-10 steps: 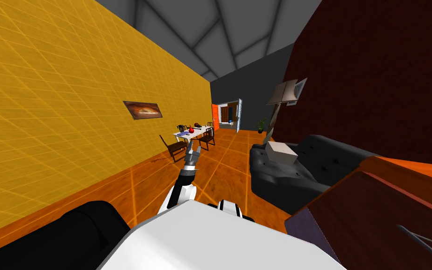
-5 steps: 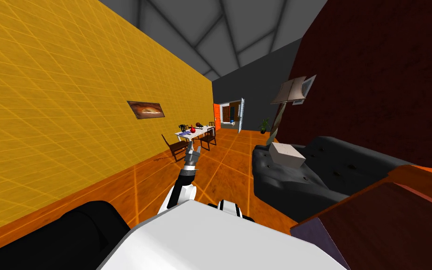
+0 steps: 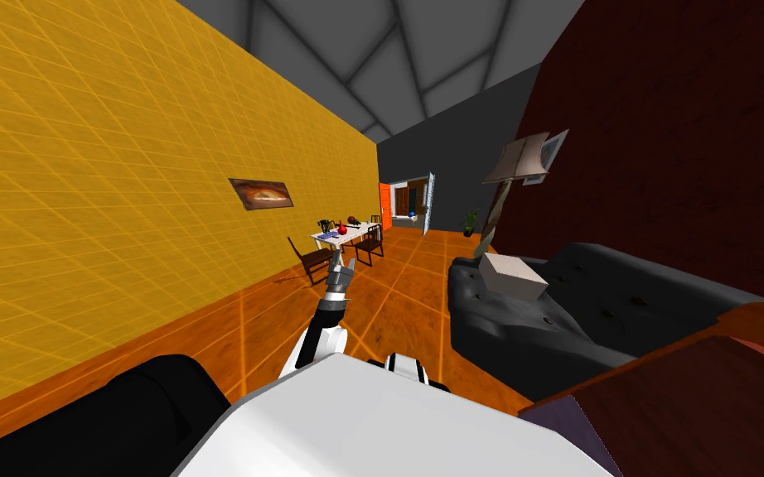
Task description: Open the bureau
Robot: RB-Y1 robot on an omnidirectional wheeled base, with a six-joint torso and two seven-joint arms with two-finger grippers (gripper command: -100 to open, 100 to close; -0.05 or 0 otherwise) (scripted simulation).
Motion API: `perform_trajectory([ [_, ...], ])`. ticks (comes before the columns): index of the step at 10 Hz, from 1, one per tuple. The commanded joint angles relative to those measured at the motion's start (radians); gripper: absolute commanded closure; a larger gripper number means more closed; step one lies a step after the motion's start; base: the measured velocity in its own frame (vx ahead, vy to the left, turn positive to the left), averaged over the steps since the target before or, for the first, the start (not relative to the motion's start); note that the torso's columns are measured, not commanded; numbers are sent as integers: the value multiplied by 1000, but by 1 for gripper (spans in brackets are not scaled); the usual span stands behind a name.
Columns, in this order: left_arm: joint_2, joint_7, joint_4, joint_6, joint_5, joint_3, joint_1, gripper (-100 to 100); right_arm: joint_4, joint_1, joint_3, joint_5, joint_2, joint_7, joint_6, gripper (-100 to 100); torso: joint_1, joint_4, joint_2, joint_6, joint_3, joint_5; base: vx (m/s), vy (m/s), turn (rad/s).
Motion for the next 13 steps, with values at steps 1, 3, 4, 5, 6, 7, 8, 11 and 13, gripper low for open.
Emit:
perform_trajectory([
  [1,0,0,0,0,0,0,0,0,-12,8,3,0,4,1,1,100,-1,-1,-2,1,3,-7,89,145,-15],
  [3,0,0,0,0,0,0,0,0,-25,16,5,-1,7,3,3,100,-8,-1,1,3,4,-10,59,160,-15],
  [4,0,0,0,0,0,0,0,0,-31,20,6,-1,9,3,4,100,-9,0,3,3,5,-9,76,192,-12],
  [5,0,0,0,0,0,0,0,0,-34,14,-2,-3,9,4,4,100,-8,0,3,3,5,-9,37,98,0],
  [6,0,0,0,0,0,0,0,0,-39,15,4,-1,12,6,5,100,-12,1,4,2,4,-5,13,120,7],
  [7,0,0,0,0,0,0,0,0,-41,16,8,0,15,7,6,100,-7,0,3,2,4,-6,46,195,8],
  [8,0,0,0,0,0,0,0,0,-43,17,12,1,17,9,7,100,-2,-1,1,3,4,-7,78,216,-14],
  [11,0,0,0,0,0,0,0,0,-96,48,-16,-17,23,3,2,-100,-11,1,7,5,5,-4,37,112,-20],
  [13,0,0,0,0,0,0,0,0,-135,86,-41,-34,26,-6,-3,-100,-7,1,3,1,1,0,12,-26,-64],
])
